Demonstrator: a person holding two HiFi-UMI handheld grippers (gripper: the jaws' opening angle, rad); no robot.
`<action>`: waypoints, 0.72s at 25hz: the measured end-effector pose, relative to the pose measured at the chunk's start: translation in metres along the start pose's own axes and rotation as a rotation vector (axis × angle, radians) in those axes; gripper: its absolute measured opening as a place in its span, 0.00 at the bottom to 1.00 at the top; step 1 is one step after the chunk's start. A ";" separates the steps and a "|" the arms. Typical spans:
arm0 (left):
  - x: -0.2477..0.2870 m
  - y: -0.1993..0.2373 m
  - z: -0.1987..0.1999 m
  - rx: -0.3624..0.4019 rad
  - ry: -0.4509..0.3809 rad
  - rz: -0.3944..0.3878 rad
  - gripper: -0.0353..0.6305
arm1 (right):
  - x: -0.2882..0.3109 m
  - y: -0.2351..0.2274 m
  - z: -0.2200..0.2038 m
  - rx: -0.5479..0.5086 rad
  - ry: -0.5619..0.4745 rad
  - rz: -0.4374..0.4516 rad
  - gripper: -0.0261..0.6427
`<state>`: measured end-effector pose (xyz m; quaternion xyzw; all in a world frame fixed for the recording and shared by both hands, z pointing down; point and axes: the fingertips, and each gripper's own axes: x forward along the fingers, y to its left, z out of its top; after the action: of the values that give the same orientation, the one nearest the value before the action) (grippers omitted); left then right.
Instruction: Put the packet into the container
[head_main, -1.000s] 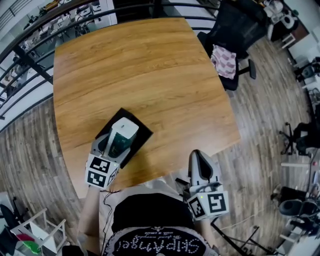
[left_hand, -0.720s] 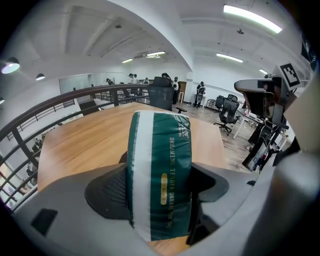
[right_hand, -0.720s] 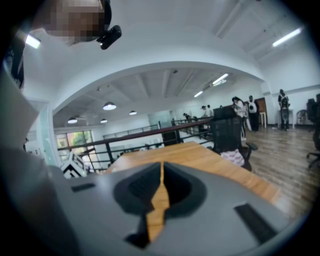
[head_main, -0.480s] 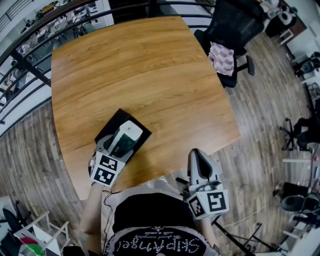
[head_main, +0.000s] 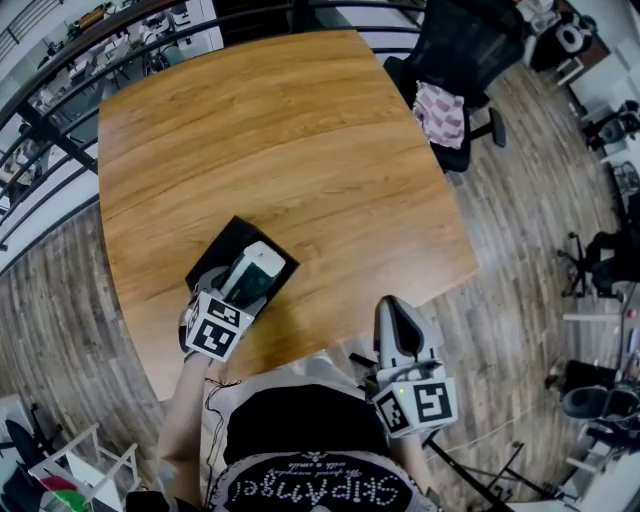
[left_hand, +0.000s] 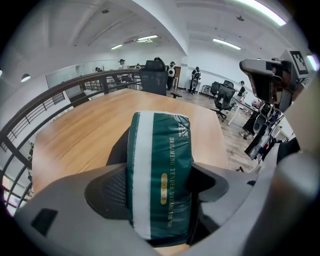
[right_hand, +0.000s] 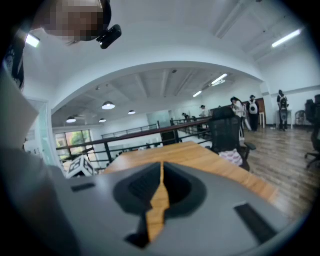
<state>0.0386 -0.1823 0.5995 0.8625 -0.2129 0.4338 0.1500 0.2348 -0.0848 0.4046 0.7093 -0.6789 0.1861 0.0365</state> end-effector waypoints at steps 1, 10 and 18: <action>0.002 0.001 -0.002 -0.006 0.010 -0.001 0.62 | 0.000 0.000 0.000 0.000 0.001 -0.001 0.10; 0.010 0.002 0.001 -0.029 0.076 -0.020 0.62 | 0.003 0.002 0.000 0.000 0.004 0.009 0.10; 0.022 -0.004 -0.001 -0.005 0.188 -0.070 0.62 | 0.006 0.004 0.000 -0.002 0.009 0.020 0.10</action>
<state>0.0516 -0.1833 0.6181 0.8246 -0.1687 0.5067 0.1867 0.2310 -0.0913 0.4054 0.7014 -0.6861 0.1891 0.0385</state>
